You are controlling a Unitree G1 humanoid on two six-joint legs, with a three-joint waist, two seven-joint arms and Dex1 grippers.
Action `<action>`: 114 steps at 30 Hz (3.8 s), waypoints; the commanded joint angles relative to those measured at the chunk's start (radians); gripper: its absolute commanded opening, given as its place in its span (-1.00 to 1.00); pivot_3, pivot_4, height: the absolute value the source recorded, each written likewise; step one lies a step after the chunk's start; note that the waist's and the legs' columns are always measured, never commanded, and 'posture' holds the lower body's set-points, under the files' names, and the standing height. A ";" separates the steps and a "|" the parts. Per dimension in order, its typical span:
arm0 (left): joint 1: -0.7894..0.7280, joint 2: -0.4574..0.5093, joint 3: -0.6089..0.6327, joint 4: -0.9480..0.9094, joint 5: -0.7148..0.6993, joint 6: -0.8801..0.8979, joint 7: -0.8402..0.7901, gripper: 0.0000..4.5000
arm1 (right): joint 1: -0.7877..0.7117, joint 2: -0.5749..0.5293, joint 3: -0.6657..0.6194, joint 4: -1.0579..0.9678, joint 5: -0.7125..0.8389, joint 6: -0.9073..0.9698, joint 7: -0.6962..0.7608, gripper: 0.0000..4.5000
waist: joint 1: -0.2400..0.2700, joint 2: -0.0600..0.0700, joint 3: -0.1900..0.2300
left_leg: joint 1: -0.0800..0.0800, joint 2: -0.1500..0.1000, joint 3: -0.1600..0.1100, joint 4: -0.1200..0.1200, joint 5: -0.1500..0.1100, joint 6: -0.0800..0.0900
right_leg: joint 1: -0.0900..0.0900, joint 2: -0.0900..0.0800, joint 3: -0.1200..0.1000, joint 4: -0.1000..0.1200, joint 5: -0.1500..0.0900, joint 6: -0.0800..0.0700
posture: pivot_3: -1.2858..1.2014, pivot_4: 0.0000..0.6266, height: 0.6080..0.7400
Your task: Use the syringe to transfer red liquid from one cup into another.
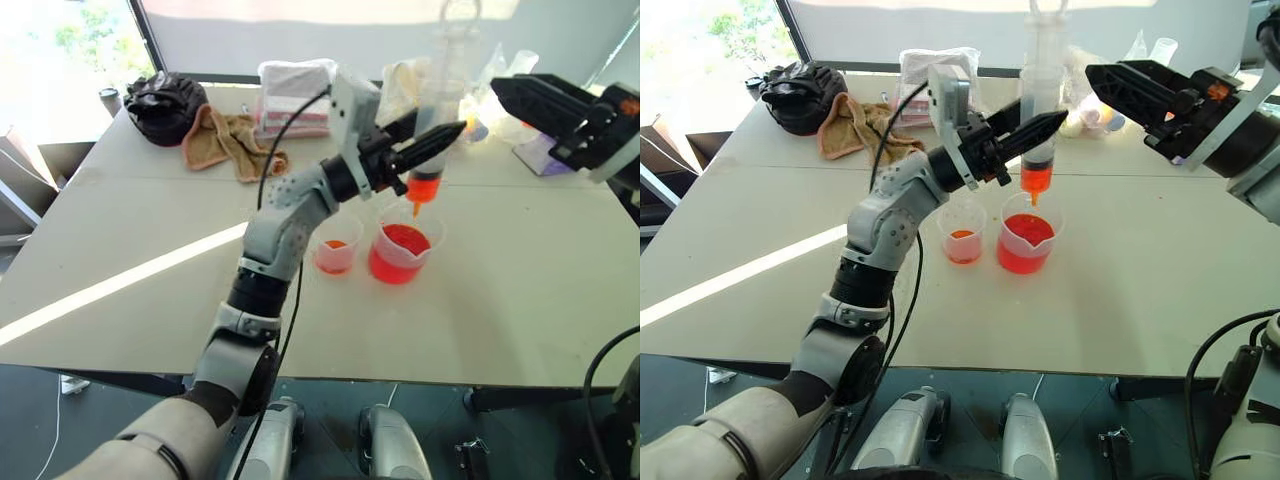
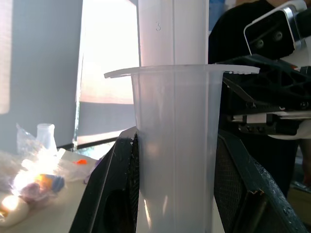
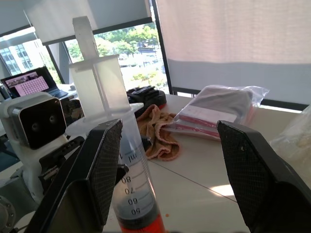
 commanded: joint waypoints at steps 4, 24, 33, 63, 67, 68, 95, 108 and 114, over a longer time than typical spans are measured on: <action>0.032 0.098 0.023 -0.116 -0.019 0.023 0.009 -0.34 | -0.038 0.022 0.017 -0.026 0.012 -0.030 -0.004 0.42 | 0.000 0.000 0.000 | 0.000 0.000 0.000 0.000 0.000 0.000 | 0.000 0.000 0.000 0.000 0.000 0.000 | 0.03 -0.52 1.00; 0.240 0.156 -0.036 -0.127 0.066 -0.068 0.030 -0.34 | -0.158 0.153 0.162 -0.046 0.182 -0.007 -0.113 0.42 | -0.001 0.000 0.000 | 0.000 0.001 0.000 0.000 0.000 0.000 | 0.000 0.000 0.000 0.000 0.000 0.000 | 0.03 -0.52 1.00; 0.257 0.155 -0.049 -0.117 0.082 -0.092 0.027 -0.34 | -0.222 0.193 0.244 -0.008 0.136 -0.021 -0.130 0.42 | 0.000 0.000 0.000 | 0.000 0.000 0.000 0.000 0.000 0.000 | 0.000 0.000 0.000 -0.001 0.000 0.000 | 0.03 -0.52 1.00; 0.277 0.160 -0.059 -0.165 0.080 -0.064 0.051 -0.34 | -0.383 0.361 0.381 0.190 -0.321 0.083 0.073 -0.98 | -0.006 0.001 0.000 | 0.000 0.000 0.000 -0.001 0.000 0.000 | -0.001 0.001 0.001 0.000 0.000 0.000 | 0.03 -0.52 1.00; 0.270 0.165 -0.054 -0.164 0.078 -0.062 0.051 -0.34 | -0.372 0.352 0.400 0.160 -0.318 0.155 0.101 -0.98 | -0.006 0.001 0.000 | 0.000 0.000 0.000 -0.001 0.000 0.000 | -0.001 0.001 0.001 0.000 0.000 0.000 | 0.03 -0.52 1.00; 0.267 0.167 -0.052 -0.163 0.079 -0.063 0.051 -0.34 | -0.367 0.353 0.402 0.156 -0.318 0.169 0.106 -0.98 | -0.006 0.001 0.000 | 0.000 0.000 0.000 -0.001 0.000 0.000 | -0.001 0.001 0.001 0.000 0.000 0.000 | 0.03 -0.52 1.00; 0.218 0.213 -0.021 -0.131 0.077 -0.080 0.055 -0.34 | -0.249 0.399 0.419 0.067 -0.333 0.231 0.153 -0.98 | -0.025 0.001 0.000 | 0.000 0.000 0.000 -0.002 0.000 0.000 | -0.001 0.001 0.001 0.000 0.000 0.000 | 0.03 -0.52 1.00; 0.231 0.248 -0.009 -0.151 0.065 -0.070 0.063 -0.34 | -0.233 0.423 0.432 0.051 -0.351 0.231 0.160 -0.98 | -0.025 0.001 0.000 | 0.000 0.000 0.000 -0.002 0.000 0.000 | -0.002 0.001 0.001 0.000 0.000 0.000 | 0.03 -0.52 1.00; 0.248 0.260 -0.007 -0.171 0.061 -0.061 0.067 -0.34 | -0.254 0.417 0.425 0.064 -0.372 0.220 0.183 -0.80 | -0.025 0.001 0.000 | 0.000 0.000 0.000 -0.002 0.000 0.000 | -0.002 0.001 0.001 0.000 0.000 0.000 | 0.03 -0.52 1.00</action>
